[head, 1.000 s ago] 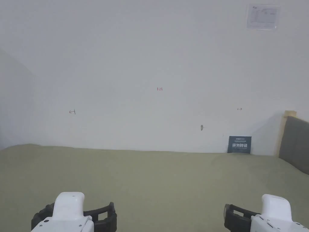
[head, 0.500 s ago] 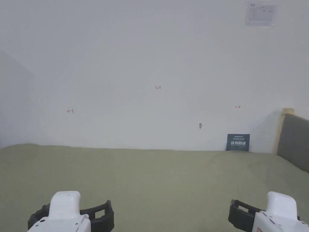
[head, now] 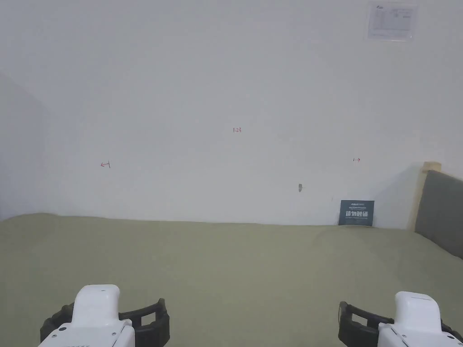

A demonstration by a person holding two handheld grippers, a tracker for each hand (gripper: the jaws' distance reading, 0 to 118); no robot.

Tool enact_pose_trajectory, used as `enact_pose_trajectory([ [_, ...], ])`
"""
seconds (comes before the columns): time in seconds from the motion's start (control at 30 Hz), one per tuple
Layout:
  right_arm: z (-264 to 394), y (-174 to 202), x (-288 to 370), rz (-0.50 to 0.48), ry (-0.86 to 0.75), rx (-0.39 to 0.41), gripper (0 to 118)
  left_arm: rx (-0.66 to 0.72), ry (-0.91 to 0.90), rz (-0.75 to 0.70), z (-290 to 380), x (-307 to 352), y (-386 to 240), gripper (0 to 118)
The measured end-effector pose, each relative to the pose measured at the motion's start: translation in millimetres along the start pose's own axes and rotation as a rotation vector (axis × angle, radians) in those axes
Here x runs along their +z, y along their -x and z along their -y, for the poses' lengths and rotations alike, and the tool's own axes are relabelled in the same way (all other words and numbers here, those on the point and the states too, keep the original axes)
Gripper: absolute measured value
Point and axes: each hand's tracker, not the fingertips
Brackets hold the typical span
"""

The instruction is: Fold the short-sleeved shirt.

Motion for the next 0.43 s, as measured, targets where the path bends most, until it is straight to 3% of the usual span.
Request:
enact_pose_trajectory([
  [0.43,-4.2,1.7,0.8,-0.008,-0.015,0.021,118,-0.009,-0.006,0.005,-3.8,0.2,-2.0,118],
])
